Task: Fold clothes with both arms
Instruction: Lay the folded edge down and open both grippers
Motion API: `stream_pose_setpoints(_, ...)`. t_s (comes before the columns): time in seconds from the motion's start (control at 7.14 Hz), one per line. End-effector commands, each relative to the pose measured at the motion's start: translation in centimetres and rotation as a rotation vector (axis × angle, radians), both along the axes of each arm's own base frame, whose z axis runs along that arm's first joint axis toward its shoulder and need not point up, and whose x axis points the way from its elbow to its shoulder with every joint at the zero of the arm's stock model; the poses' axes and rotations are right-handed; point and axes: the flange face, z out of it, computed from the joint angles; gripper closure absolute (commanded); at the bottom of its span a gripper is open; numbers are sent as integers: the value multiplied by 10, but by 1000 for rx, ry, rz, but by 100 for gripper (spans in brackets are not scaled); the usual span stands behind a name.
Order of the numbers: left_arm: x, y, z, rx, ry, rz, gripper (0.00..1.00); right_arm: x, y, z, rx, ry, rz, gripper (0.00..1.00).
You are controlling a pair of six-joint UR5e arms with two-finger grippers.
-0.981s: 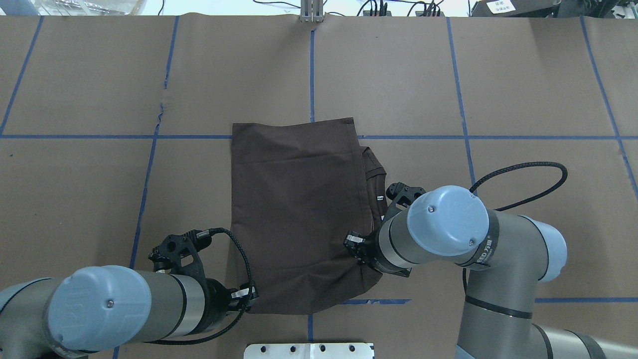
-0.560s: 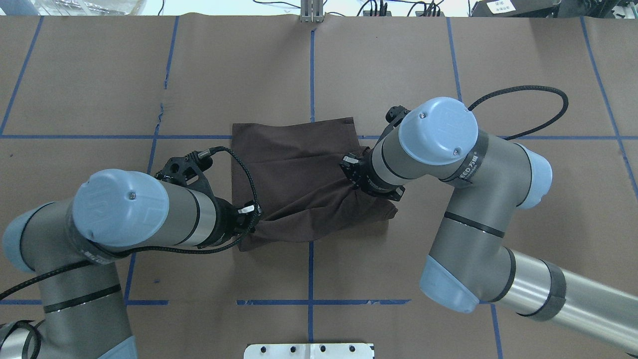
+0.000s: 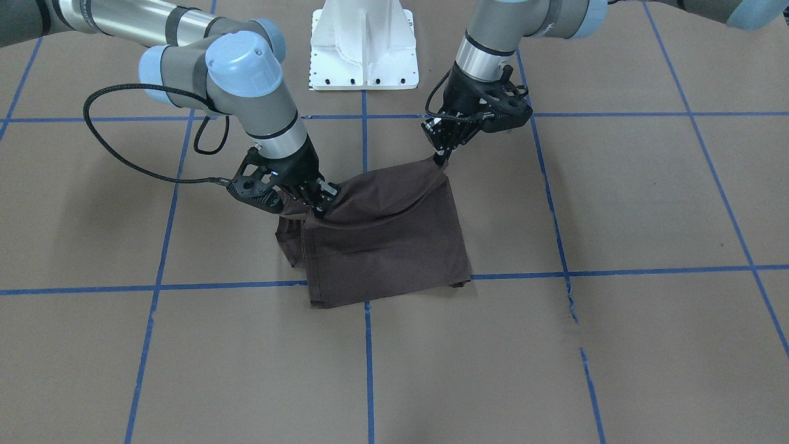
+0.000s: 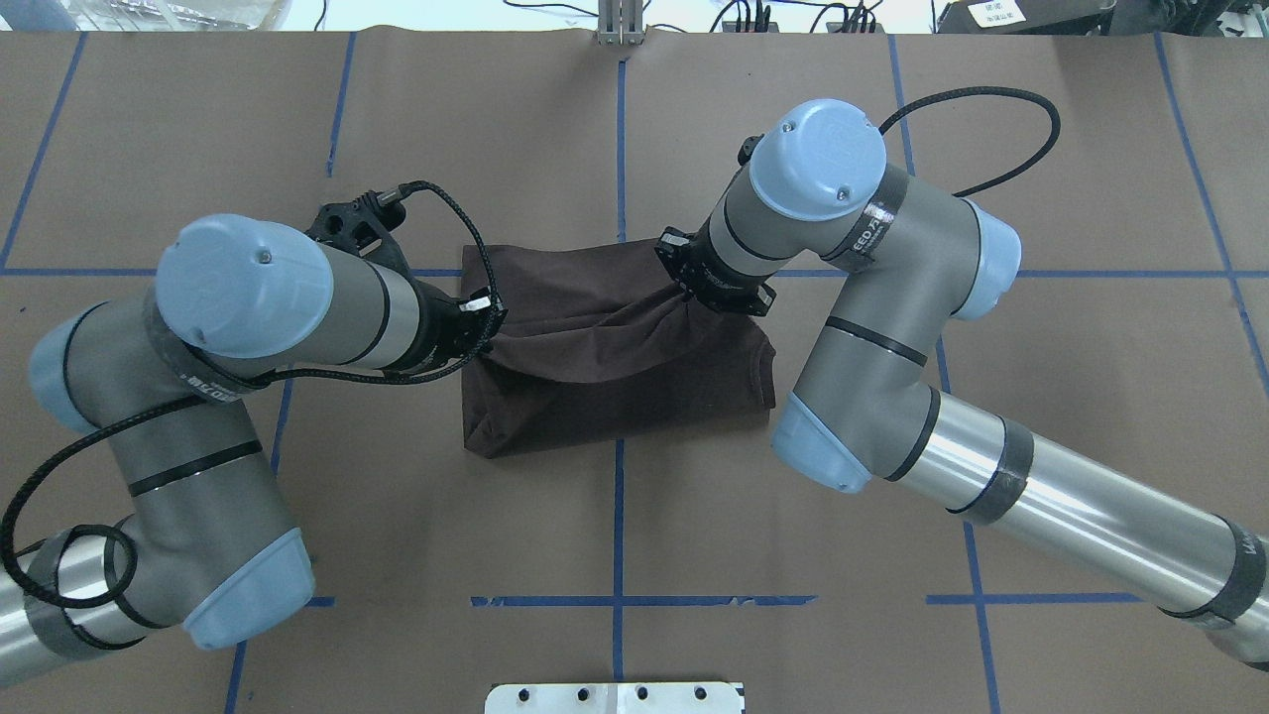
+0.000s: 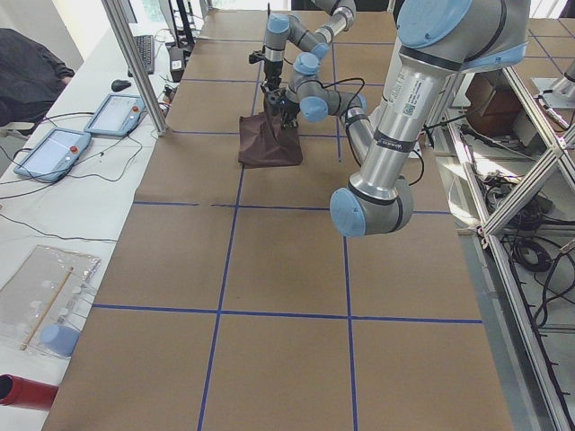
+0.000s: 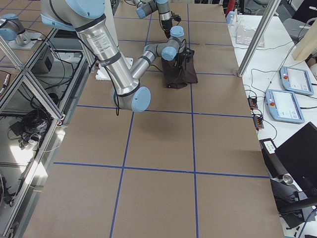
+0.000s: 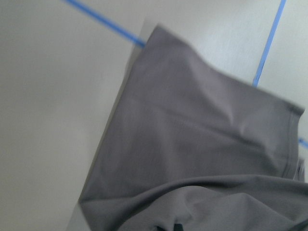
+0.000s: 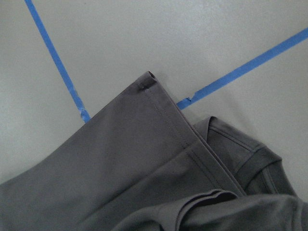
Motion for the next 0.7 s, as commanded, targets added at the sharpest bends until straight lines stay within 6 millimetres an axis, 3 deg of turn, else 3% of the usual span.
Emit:
stream_pose_setpoints(0.0, 15, -33, 9, 19, 20, -30, 100, -1, -12, -1, 0, 2, 10, 100)
stream_pose_setpoints(0.14, 19, -48, 9, 12, 8, -45, 100, -10, -19, 3, -5, 11, 9, 100)
stream_pose_setpoints(0.28, 8, -66, 12, 21, -5, -68, 100, -22, -32, 5, -9, 14, 15, 100)
stream_pose_setpoints(0.42, 5, -87, 18, 42, -39, -78, 100, -29, -62, 6, -33, 35, 37, 100)
stream_pose_setpoints(0.56, 9, -126, 21, 38, -75, -110, 100, -26, -108, 1, -88, 47, 37, 71)
